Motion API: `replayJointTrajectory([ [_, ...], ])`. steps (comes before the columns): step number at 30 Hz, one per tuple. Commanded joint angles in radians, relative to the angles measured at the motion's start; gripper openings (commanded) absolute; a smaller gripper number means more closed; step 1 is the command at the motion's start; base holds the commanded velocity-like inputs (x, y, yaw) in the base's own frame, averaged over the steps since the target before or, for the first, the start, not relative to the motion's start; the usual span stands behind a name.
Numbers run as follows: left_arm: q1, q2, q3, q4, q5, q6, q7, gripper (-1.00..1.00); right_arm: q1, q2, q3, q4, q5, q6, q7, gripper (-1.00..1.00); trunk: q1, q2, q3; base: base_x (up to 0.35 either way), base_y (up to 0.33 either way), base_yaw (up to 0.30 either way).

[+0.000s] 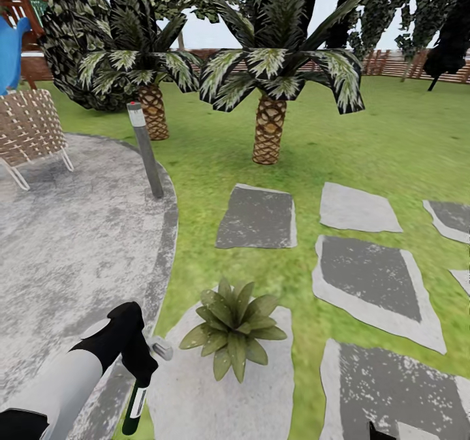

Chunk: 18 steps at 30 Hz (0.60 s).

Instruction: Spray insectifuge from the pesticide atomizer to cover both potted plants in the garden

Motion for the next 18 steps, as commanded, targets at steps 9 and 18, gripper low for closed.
replayJointTrajectory([
  [9,-0.003,-0.003,-0.024,0.002,-0.013,-0.001,-0.023,-1.00,-0.001,0.000,-0.007,0.002,0.011,-0.004,0.000,1.00,0.000,0.000,-0.001,0.000,-0.053,0.005],
  [18,-0.103,0.001,-0.117,-0.001,-0.037,-0.008,-0.246,-1.00,-0.001,0.000,-0.007,0.002,0.011,-0.004,0.000,1.00,0.000,0.000,-0.001,0.000,0.001,0.000],
])
